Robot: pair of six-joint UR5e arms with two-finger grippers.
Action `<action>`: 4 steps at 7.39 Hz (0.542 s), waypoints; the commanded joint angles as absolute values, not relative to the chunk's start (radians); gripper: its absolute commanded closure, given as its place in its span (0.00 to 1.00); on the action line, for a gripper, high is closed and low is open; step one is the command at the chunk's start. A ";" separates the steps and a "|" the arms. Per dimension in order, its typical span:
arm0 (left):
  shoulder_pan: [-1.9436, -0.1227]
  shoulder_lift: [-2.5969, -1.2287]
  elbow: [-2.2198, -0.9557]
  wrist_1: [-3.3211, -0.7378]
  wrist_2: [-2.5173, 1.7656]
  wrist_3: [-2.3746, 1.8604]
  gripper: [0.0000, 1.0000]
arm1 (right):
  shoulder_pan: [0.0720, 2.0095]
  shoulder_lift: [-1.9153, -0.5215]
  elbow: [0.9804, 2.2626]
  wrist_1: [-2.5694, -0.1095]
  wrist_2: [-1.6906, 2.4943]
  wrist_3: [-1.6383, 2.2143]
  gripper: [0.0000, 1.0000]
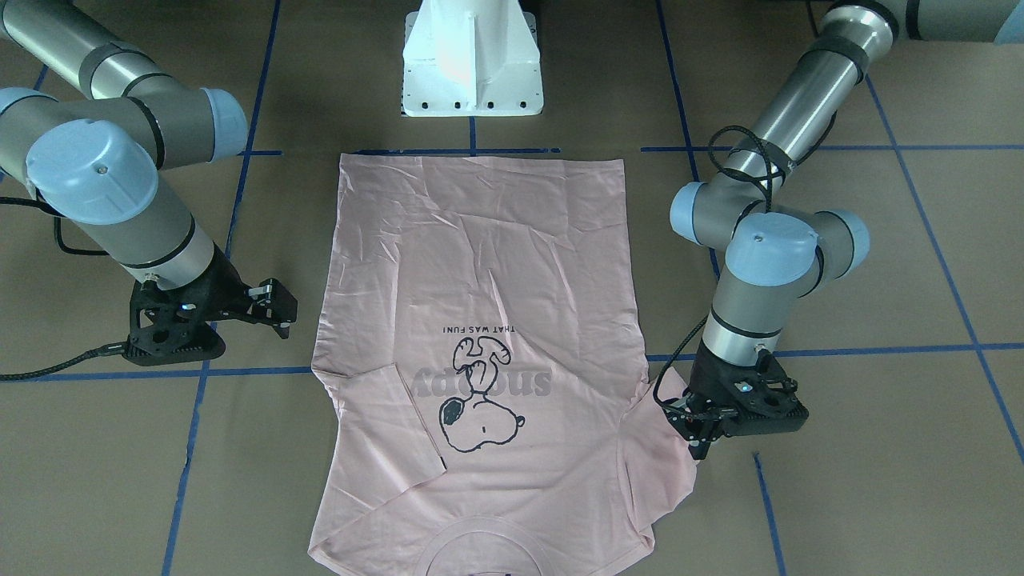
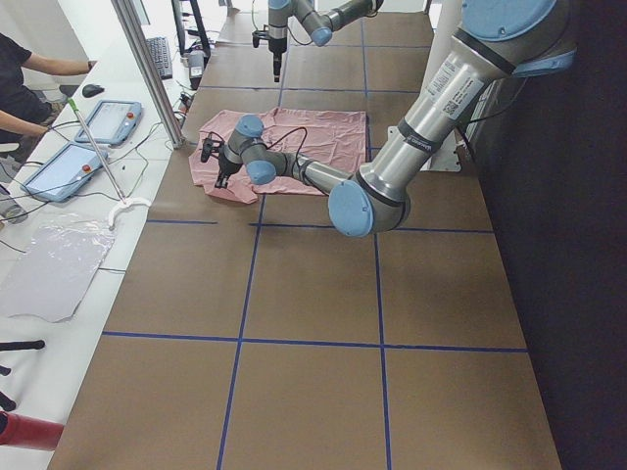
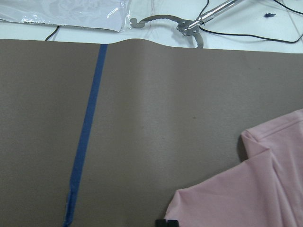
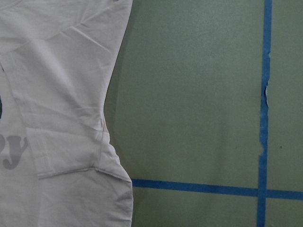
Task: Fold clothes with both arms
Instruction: 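Grasp the sleeve nearest the left arm and fold it inward with the left gripper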
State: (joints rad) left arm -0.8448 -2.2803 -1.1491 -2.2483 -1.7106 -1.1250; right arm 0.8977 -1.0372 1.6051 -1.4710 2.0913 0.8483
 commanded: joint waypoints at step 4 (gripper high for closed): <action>-0.735 -2.558 -1.003 -2.126 -1.709 -1.437 1.00 | 0.897 -1.040 1.609 -1.470 2.089 0.859 0.00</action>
State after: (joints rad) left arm -0.7447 -2.4833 -1.0957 -2.1306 -1.7136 -1.4089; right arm 0.8974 -1.0397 1.6080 -1.4697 2.0898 0.8554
